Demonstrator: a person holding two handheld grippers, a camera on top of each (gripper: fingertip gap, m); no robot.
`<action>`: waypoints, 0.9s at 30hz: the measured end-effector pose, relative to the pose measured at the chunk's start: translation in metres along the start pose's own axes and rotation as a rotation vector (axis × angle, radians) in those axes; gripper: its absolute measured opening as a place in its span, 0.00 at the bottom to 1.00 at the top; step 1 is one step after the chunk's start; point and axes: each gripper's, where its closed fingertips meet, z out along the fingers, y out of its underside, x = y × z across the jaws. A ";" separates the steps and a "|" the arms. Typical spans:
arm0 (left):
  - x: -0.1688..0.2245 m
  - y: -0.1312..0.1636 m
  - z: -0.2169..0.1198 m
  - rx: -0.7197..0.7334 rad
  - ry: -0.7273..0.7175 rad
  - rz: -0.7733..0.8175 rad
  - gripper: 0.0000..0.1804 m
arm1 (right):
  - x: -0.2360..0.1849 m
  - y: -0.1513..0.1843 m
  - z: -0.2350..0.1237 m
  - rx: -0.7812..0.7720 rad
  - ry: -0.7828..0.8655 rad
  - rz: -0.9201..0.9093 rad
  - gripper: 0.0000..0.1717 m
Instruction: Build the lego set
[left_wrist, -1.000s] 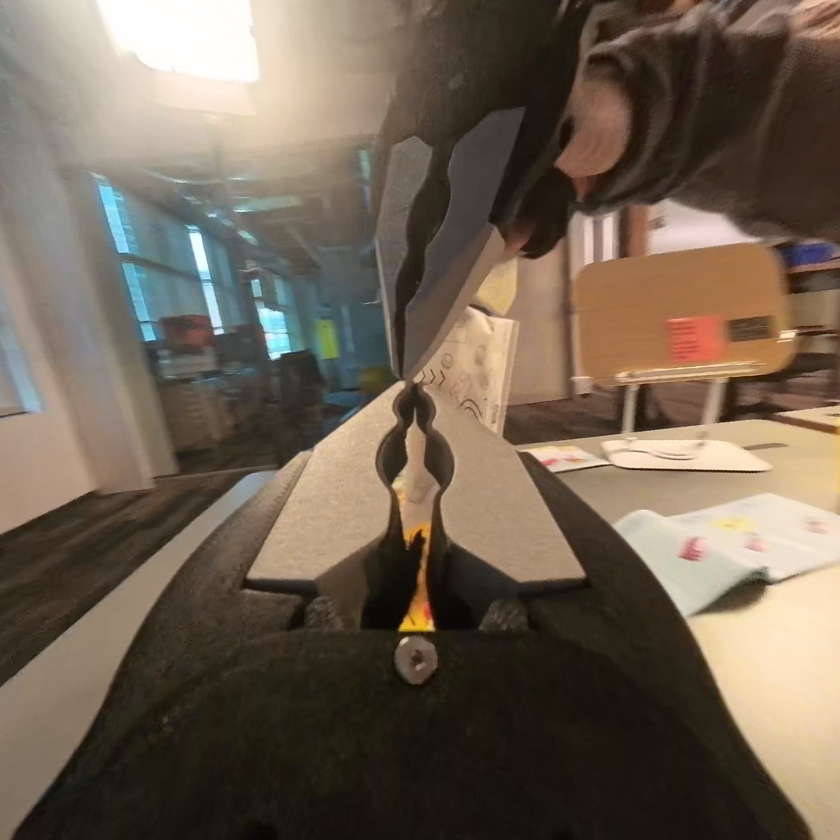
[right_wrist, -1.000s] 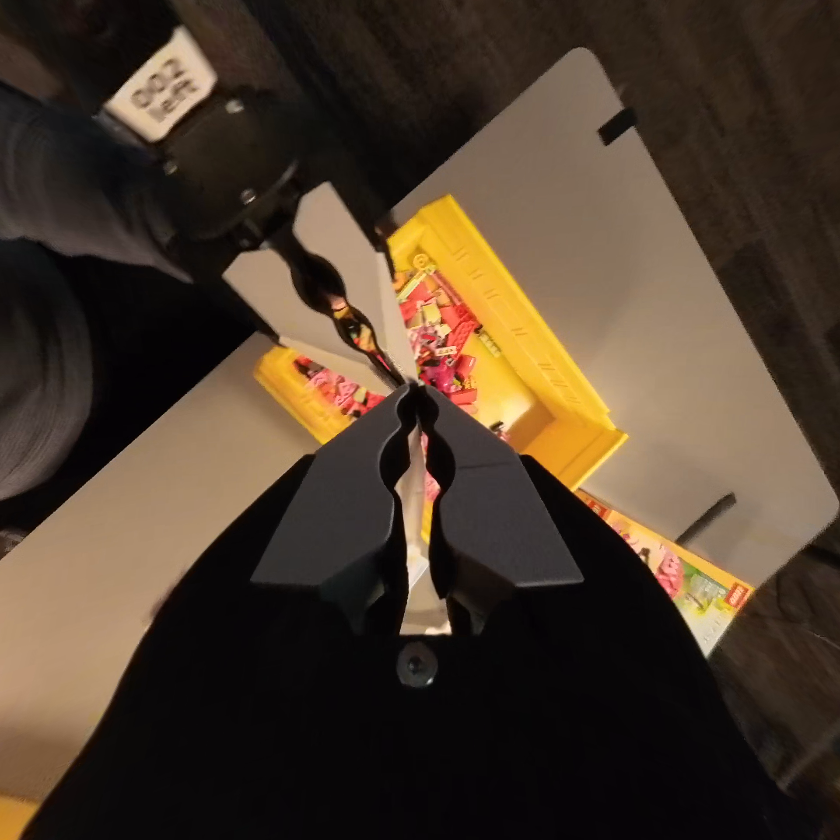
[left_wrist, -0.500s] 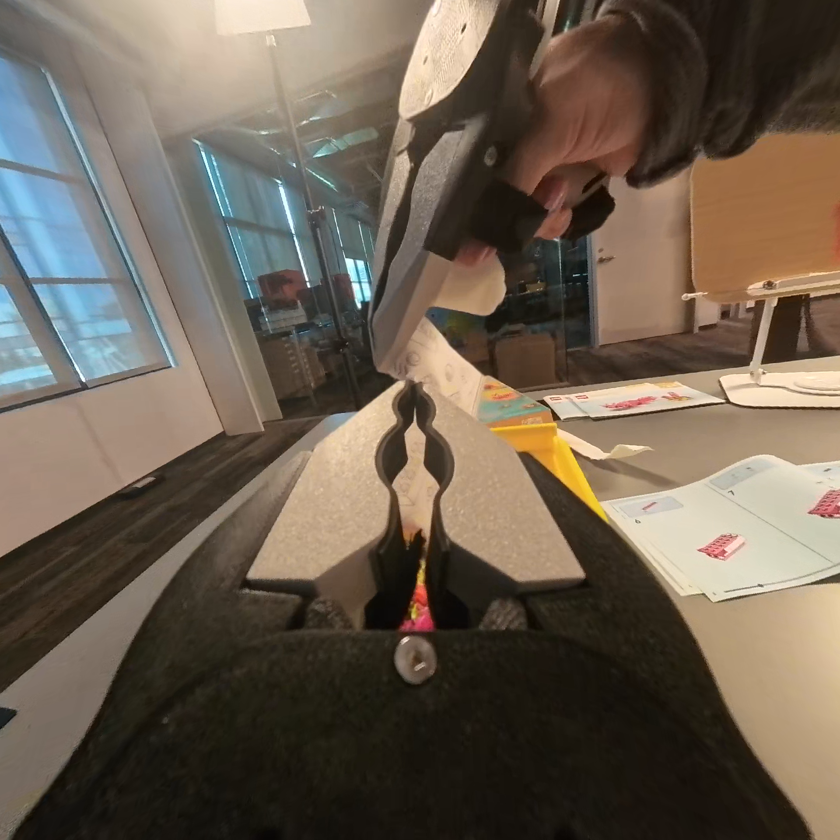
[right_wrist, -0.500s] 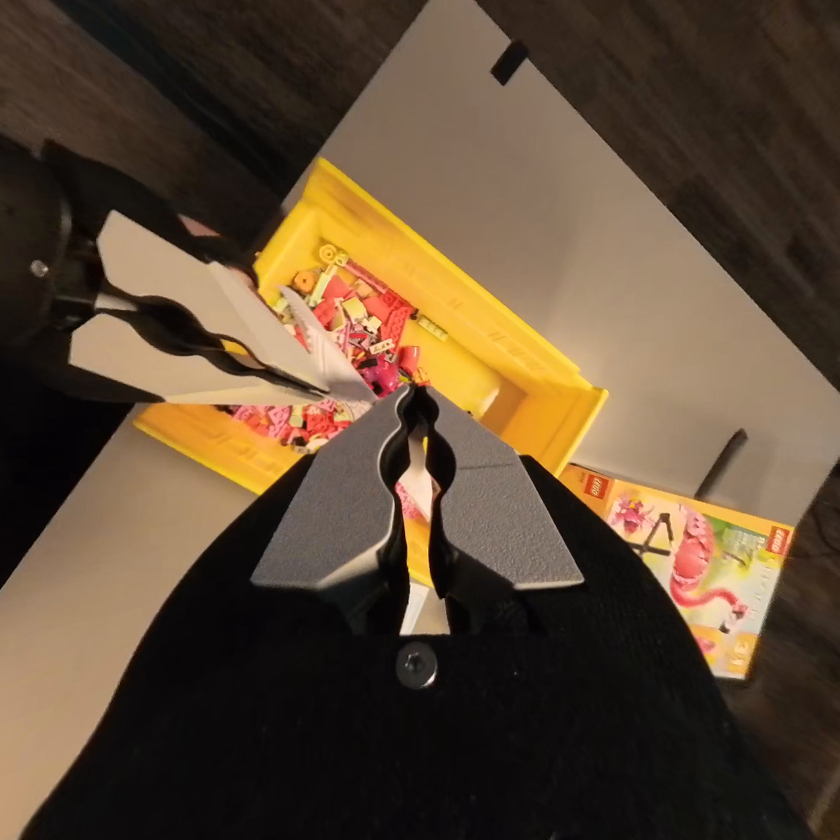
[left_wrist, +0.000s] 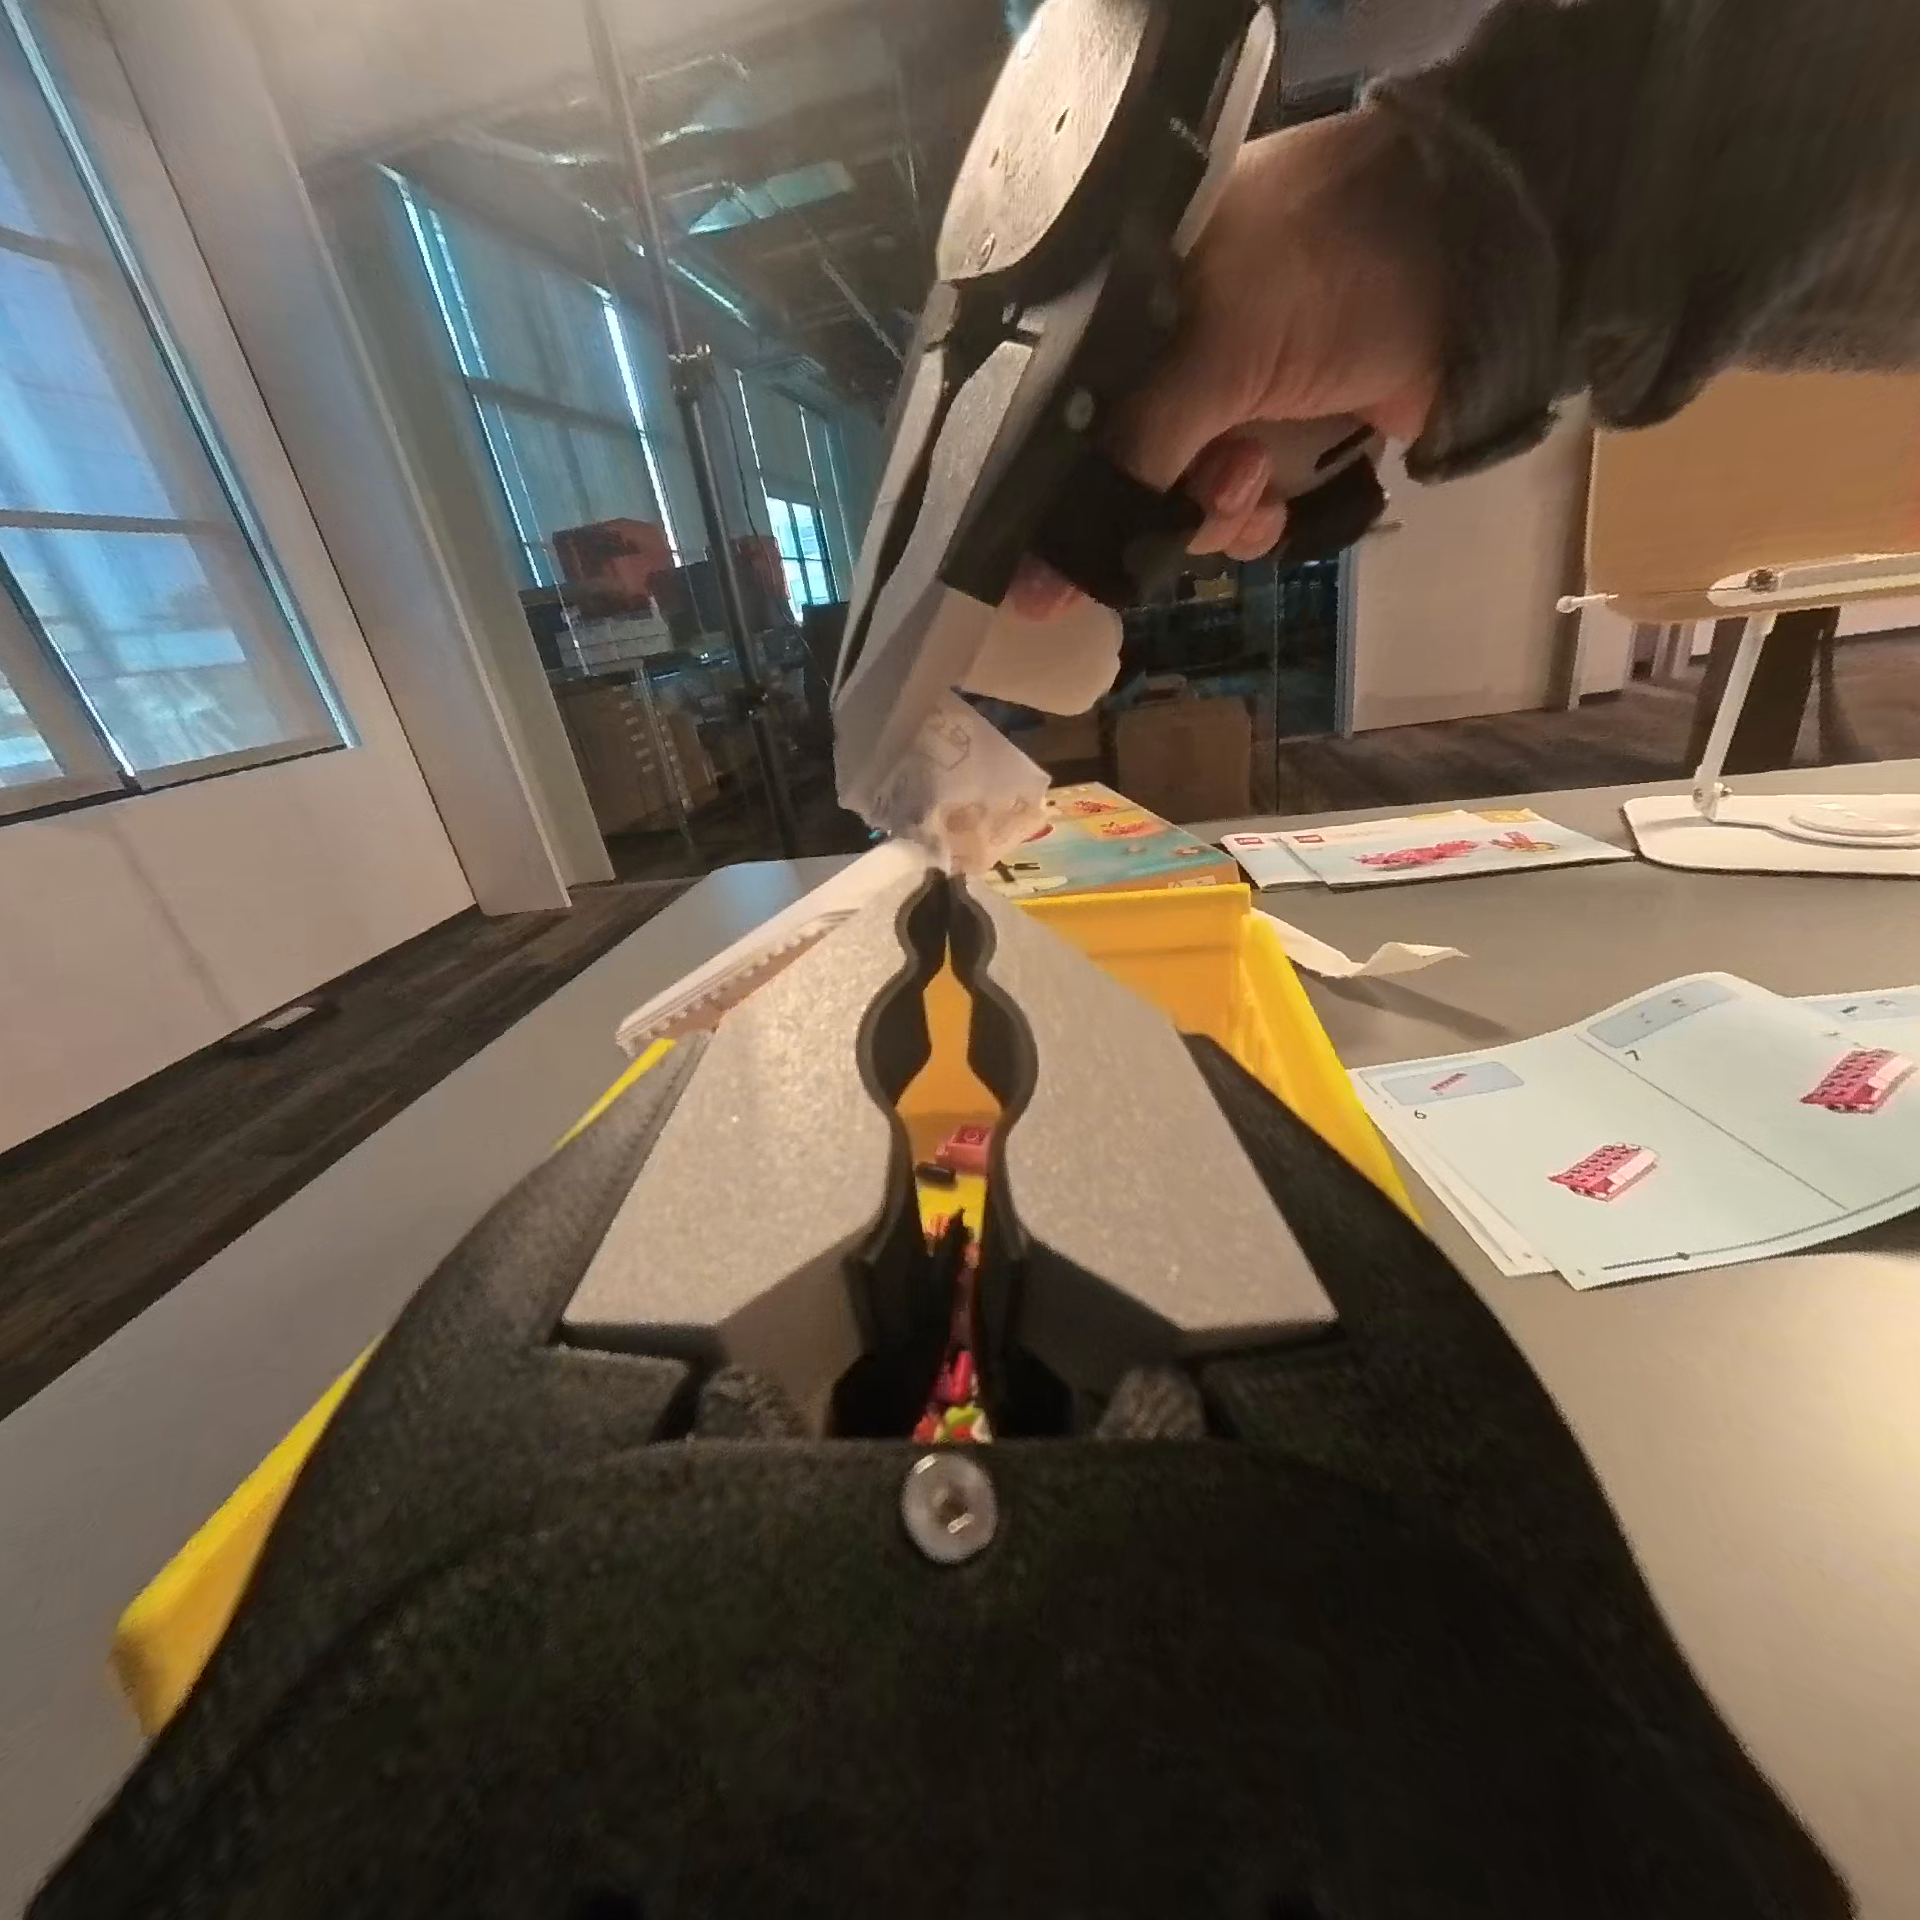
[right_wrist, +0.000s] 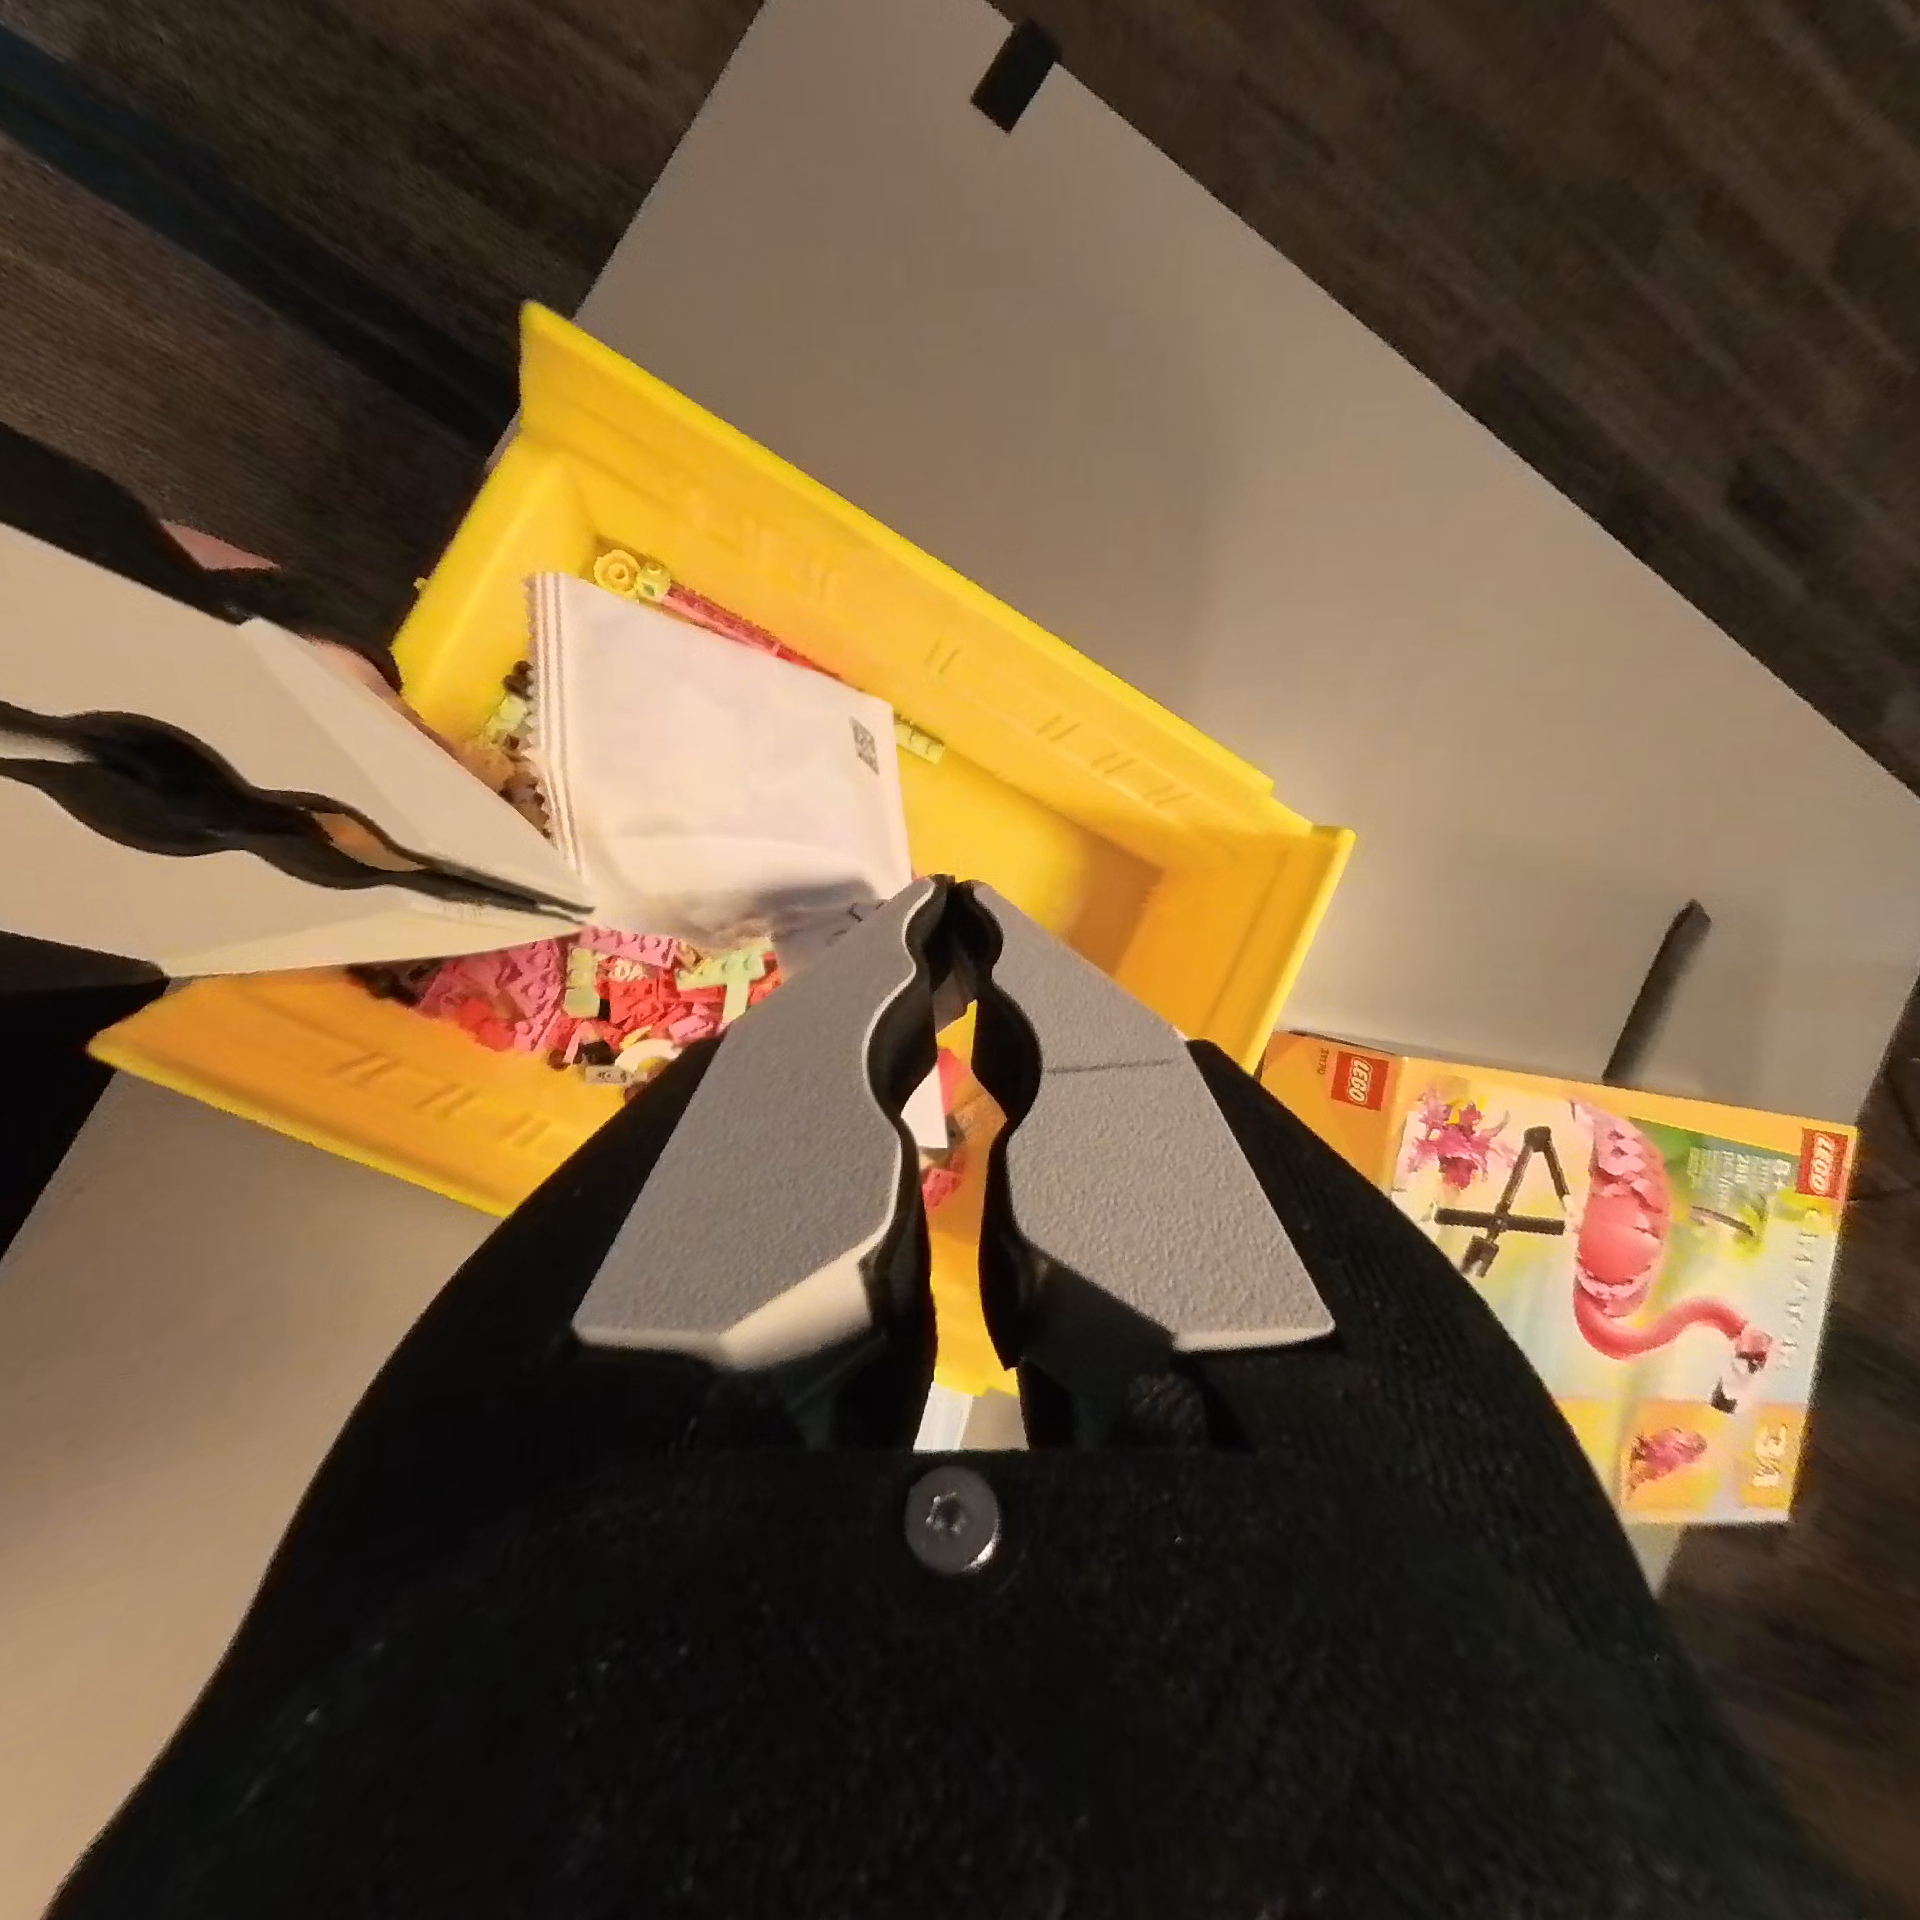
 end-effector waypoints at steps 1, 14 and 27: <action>0.000 0.001 0.000 -0.005 0.001 -0.004 0.00 | 0.001 0.001 0.001 0.008 0.006 0.004 0.00; 0.003 0.010 -0.005 -0.075 0.041 0.013 0.00 | -0.006 0.014 0.005 0.134 -0.056 0.055 0.00; 0.025 -0.004 -0.006 -0.108 0.281 0.248 0.40 | -0.051 0.008 -0.042 0.322 -0.108 -0.129 0.00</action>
